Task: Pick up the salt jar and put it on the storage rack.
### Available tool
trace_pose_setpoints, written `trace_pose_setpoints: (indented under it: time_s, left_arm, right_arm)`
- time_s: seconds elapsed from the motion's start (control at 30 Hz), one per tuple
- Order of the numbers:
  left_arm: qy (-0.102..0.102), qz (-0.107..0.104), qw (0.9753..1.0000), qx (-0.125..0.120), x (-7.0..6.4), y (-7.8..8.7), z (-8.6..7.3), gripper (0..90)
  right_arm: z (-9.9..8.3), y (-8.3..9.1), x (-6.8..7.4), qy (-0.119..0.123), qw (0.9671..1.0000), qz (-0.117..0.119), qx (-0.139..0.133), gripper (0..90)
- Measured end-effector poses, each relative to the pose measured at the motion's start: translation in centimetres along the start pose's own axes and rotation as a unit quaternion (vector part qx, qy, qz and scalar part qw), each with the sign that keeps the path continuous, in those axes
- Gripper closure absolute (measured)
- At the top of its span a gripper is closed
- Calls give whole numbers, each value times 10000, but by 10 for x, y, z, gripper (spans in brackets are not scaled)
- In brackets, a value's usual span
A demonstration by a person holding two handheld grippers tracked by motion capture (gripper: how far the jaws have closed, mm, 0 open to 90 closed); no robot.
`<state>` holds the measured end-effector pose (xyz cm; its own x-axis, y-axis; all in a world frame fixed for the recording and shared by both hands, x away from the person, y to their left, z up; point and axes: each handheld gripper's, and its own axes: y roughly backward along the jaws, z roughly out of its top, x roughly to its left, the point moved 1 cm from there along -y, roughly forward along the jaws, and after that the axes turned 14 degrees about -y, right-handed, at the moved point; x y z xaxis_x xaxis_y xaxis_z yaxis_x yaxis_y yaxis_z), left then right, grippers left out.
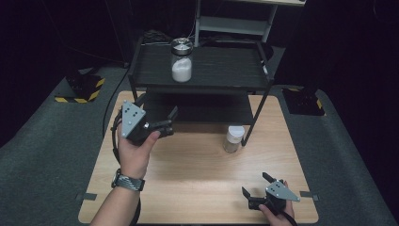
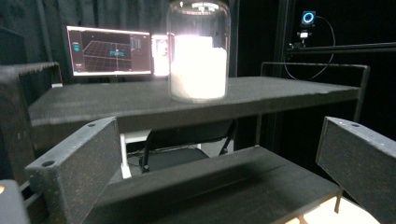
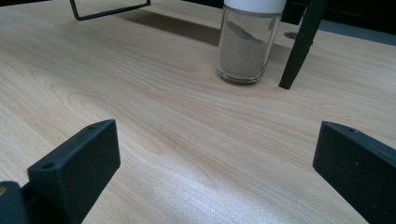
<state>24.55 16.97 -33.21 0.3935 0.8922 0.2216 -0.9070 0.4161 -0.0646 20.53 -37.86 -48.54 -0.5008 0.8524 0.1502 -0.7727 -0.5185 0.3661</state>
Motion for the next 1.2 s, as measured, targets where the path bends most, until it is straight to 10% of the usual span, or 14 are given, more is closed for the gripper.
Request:
trace_pose_setpoints:
  time_s: [0.7,1.2]
  left_arm:
    - [135,-321,9994,-74,-18,43,-65,4]
    - [206,-428,9971,598,-29,62,-104,4]
  right_arm:
    - [0,0,1,37,10000,-14,11,2]
    - [1,0,0,18,10000,-5,18,2]
